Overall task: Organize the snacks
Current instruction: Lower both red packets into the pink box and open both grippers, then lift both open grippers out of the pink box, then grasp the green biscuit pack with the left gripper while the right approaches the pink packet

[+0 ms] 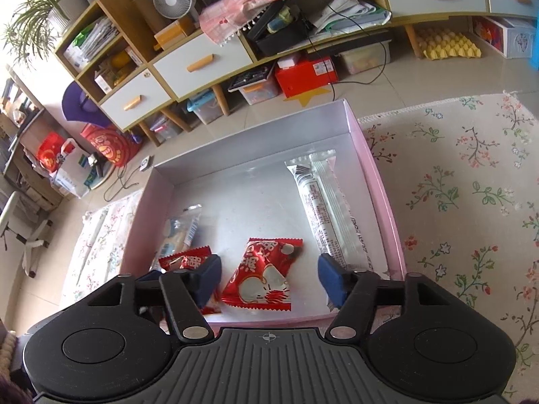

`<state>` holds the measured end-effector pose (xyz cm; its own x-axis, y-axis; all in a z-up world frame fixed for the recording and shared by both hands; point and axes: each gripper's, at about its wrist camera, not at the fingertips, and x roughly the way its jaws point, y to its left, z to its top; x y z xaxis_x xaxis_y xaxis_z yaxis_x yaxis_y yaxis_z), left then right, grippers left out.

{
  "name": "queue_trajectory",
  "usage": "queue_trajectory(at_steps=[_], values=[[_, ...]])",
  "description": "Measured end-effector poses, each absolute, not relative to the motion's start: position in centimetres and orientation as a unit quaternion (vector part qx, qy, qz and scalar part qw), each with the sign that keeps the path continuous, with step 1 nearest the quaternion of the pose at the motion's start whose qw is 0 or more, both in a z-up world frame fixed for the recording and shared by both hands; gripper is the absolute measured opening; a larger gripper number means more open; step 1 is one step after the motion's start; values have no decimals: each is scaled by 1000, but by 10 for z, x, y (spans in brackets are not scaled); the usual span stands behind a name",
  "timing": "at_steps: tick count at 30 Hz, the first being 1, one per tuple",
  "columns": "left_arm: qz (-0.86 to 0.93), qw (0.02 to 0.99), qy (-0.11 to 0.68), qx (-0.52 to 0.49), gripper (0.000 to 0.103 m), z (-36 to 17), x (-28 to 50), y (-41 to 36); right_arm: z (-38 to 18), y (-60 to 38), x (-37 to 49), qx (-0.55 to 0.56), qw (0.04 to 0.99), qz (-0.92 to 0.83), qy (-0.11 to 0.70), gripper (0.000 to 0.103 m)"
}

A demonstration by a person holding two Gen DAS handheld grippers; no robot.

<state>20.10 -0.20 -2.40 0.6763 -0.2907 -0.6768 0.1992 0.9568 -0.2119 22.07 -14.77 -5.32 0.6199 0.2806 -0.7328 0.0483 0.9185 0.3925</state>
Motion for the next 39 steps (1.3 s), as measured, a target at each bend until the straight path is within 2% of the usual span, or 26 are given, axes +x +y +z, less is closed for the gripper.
queue_trajectory(at_steps=[4,8,12,18,21,39], values=[[-135,914,379,-59,71,-16,194,0,-39,-147,211,175,886,65,424,72],[-126,917,375,-39,77,-7,184,-2,-24,-151,198,179,889,66,417,80],[-118,917,380,-35,90,1,172,-2,-11,-152,184,175,890,66,415,87],[-104,916,387,-32,102,12,154,1,3,-144,158,150,890,72,424,91],[-96,913,394,-29,103,15,143,2,7,-141,143,139,889,72,430,95],[-65,902,427,-11,103,3,94,25,0,-117,89,78,877,85,467,97]])
